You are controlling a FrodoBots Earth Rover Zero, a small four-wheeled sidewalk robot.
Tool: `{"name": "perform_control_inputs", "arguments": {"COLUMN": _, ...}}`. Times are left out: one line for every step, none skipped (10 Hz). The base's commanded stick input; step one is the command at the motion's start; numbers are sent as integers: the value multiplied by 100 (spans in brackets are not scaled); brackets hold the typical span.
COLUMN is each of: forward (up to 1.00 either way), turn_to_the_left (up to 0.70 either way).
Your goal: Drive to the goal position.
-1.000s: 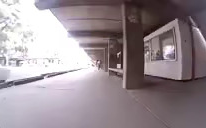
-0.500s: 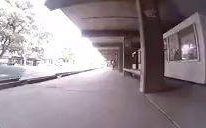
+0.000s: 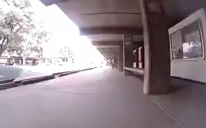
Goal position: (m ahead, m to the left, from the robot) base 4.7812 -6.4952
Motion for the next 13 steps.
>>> {"name": "perform_control_inputs", "arguments": {"forward": 50, "turn_to_the_left": 0}}
{"name": "perform_control_inputs", "arguments": {"forward": 50, "turn_to_the_left": 0}}
{"name": "perform_control_inputs", "arguments": {"forward": 50, "turn_to_the_left": -21}}
{"name": "perform_control_inputs", "arguments": {"forward": 50, "turn_to_the_left": -45}}
{"name": "perform_control_inputs", "arguments": {"forward": 50, "turn_to_the_left": -30}}
{"name": "perform_control_inputs", "arguments": {"forward": 50, "turn_to_the_left": -5}}
{"name": "perform_control_inputs", "arguments": {"forward": 50, "turn_to_the_left": 0}}
{"name": "perform_control_inputs", "arguments": {"forward": 50, "turn_to_the_left": 0}}
{"name": "perform_control_inputs", "arguments": {"forward": 50, "turn_to_the_left": 0}}
{"name": "perform_control_inputs", "arguments": {"forward": 50, "turn_to_the_left": 0}}
{"name": "perform_control_inputs", "arguments": {"forward": 50, "turn_to_the_left": 0}}
{"name": "perform_control_inputs", "arguments": {"forward": 50, "turn_to_the_left": 0}}
{"name": "perform_control_inputs", "arguments": {"forward": 50, "turn_to_the_left": 0}}
